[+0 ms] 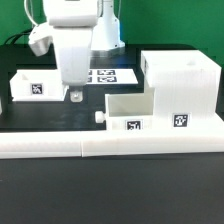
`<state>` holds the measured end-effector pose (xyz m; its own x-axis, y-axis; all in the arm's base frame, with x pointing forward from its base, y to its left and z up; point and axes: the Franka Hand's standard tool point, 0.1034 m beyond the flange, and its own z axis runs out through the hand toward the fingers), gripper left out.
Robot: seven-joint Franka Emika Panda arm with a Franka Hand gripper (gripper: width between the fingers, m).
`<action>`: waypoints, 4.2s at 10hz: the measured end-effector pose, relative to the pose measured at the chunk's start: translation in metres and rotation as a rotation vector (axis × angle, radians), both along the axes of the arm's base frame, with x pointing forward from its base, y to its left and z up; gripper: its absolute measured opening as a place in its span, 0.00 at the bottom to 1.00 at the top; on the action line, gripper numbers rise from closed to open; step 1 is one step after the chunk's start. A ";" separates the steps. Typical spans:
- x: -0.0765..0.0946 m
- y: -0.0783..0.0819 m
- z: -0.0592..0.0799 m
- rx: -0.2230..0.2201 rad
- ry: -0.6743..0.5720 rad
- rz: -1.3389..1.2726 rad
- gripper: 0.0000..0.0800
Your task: Assemble drawer
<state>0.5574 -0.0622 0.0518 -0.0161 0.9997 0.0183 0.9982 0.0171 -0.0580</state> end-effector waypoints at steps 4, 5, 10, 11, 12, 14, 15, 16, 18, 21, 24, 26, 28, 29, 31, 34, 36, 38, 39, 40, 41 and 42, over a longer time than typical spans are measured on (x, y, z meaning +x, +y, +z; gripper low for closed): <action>-0.008 0.001 -0.024 0.137 0.032 0.006 0.81; -0.009 0.003 -0.028 0.143 0.039 -0.012 0.81; -0.008 0.033 -0.031 0.148 0.056 -0.083 0.81; -0.007 0.036 -0.030 0.140 0.059 -0.121 0.81; -0.006 0.038 -0.030 0.122 0.064 -0.160 0.81; -0.006 0.039 -0.031 0.103 0.069 -0.199 0.81; -0.007 0.037 -0.031 0.103 0.070 -0.211 0.81; -0.007 0.037 -0.031 0.103 0.070 -0.211 0.81; -0.007 0.036 -0.031 0.103 0.071 -0.183 0.81; 0.007 0.033 -0.025 0.056 0.133 -0.033 0.81; 0.018 0.050 -0.024 0.049 0.138 -0.075 0.81; 0.018 0.051 -0.020 0.029 0.113 -0.138 0.81; 0.017 0.050 -0.023 0.032 0.118 -0.131 0.81; 0.017 0.050 -0.023 0.032 0.118 -0.131 0.81; 0.016 0.050 -0.023 0.032 0.118 -0.131 0.81; 0.017 0.053 -0.020 0.030 0.133 -0.120 0.81; 0.016 0.054 -0.019 -0.023 0.155 -0.147 0.81; 0.016 0.052 -0.019 -0.051 0.155 -0.162 0.81; 0.016 0.051 -0.020 -0.051 0.156 -0.163 0.81; 0.015 0.051 -0.020 -0.050 0.156 -0.163 0.81; 0.015 0.051 -0.020 -0.050 0.156 -0.163 0.81; 0.015 0.045 -0.021 -0.037 0.151 -0.086 0.81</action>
Offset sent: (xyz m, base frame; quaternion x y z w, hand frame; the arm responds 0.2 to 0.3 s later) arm 0.0052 0.0381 -0.0199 0.0148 0.2135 0.0203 0.9766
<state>0.5729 -0.0169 0.0312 0.0695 0.9973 -0.0229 0.9757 -0.0728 -0.2067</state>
